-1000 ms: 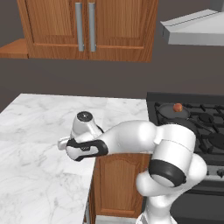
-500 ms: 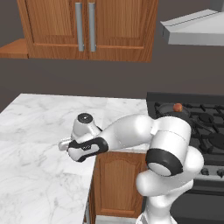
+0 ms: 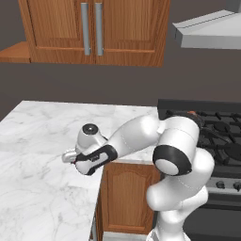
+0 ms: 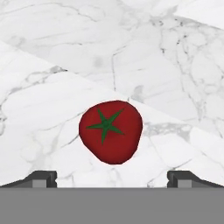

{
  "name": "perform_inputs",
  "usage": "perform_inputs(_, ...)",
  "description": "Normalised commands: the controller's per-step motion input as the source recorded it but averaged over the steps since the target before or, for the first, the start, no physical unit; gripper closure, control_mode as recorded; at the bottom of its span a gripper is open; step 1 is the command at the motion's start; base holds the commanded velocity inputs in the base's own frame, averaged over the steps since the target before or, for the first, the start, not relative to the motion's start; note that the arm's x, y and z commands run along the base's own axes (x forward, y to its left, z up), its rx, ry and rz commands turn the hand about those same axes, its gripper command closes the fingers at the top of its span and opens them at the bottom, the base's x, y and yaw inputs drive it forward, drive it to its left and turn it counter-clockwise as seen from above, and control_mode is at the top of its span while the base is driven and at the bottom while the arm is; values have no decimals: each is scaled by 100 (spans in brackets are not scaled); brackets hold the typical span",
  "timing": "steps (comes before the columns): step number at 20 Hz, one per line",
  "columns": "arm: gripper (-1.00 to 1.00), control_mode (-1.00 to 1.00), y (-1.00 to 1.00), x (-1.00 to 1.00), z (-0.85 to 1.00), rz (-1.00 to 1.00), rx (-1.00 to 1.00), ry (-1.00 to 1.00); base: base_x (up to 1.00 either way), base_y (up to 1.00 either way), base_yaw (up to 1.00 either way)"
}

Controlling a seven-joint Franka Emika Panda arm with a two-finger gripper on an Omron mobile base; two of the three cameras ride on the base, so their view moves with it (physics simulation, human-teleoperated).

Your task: Place the pan on the rear left burner on the stove. Then place the tomato and the onion in the pan and turn on the rear left burner.

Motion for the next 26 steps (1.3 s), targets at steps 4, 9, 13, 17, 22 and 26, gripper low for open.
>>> perform_inputs(4, -100, -100, 18, 14, -18, -3, 0, 1, 0, 0, 0)
perform_inputs(9, -100, -100, 6, 15, -15, -3, 0, 0, 0, 0, 0)
perform_inputs(13, -100, -100, 7, 13, -15, -3, 0, 0, 0, 0, 0)
perform_inputs(17, -100, -100, 11, 7, -15, -4, -1, 0, 0, 0, 0)
perform_inputs(22, -100, -100, 10, 5, -13, -4, 0, 0, 0, 0, 0)
perform_inputs(26, -100, -100, 9, 2, -10, -4, 0, 0, 0, 0, 0)
